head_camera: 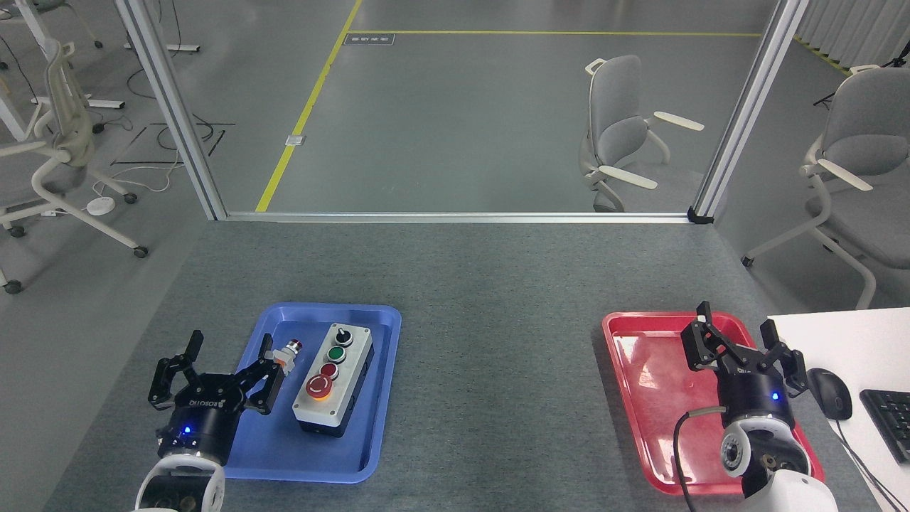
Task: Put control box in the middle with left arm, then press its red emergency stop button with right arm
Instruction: 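Move the left gripper toward the gray control box on the blue tray, then grasp the near end of the gray control box with the left gripper, then lift the control box with the left gripper and rotate it, then carry the control box off the blue tray toward the table middle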
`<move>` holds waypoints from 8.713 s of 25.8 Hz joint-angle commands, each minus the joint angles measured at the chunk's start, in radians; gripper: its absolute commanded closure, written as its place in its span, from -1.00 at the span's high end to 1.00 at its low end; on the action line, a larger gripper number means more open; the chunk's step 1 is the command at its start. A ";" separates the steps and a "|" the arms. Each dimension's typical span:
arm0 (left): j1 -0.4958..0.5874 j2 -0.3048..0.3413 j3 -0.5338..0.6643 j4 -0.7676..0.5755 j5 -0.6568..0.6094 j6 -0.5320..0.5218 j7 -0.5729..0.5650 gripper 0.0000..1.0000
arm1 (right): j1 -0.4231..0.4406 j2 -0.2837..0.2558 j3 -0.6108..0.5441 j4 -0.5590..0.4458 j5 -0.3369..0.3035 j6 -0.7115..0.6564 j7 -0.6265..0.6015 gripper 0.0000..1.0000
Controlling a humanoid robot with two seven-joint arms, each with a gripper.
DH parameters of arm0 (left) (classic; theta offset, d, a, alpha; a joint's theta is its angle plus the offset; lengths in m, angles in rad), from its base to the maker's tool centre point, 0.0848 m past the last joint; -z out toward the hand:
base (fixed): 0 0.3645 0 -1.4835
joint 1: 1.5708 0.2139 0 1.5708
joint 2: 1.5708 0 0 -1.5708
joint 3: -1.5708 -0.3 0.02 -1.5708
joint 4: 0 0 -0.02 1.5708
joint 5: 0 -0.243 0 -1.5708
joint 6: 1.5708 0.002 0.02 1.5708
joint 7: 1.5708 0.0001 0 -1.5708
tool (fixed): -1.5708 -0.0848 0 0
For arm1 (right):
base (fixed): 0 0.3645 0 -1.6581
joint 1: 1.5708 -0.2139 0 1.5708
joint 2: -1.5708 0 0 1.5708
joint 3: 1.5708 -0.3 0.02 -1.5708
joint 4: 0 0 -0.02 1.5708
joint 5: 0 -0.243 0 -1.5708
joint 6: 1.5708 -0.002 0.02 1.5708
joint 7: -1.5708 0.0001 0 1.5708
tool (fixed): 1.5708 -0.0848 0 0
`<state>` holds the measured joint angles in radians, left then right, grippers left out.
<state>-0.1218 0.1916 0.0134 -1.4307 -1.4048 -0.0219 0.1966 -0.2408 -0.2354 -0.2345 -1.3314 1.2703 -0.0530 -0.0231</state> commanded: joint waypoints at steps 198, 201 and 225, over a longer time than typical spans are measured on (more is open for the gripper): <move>0.021 0.051 -0.260 -0.240 0.468 -0.133 0.069 -1.00 | 0.015 0.007 0.006 0.000 -0.002 -0.007 0.003 0.97; 0.033 0.003 -0.302 -0.238 0.448 -0.131 0.061 -1.00 | 0.015 0.007 0.006 0.000 0.000 -0.007 0.002 0.97; 0.073 -0.199 -0.507 -0.019 -0.005 -0.118 0.093 -1.00 | 0.018 0.005 0.006 0.000 0.000 -0.005 0.003 0.97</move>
<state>-0.0522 -0.0106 -0.4935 -1.4701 -1.3940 -0.1423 0.2700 -0.2233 -0.2287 -0.2285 -1.3308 1.2701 -0.0586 -0.0147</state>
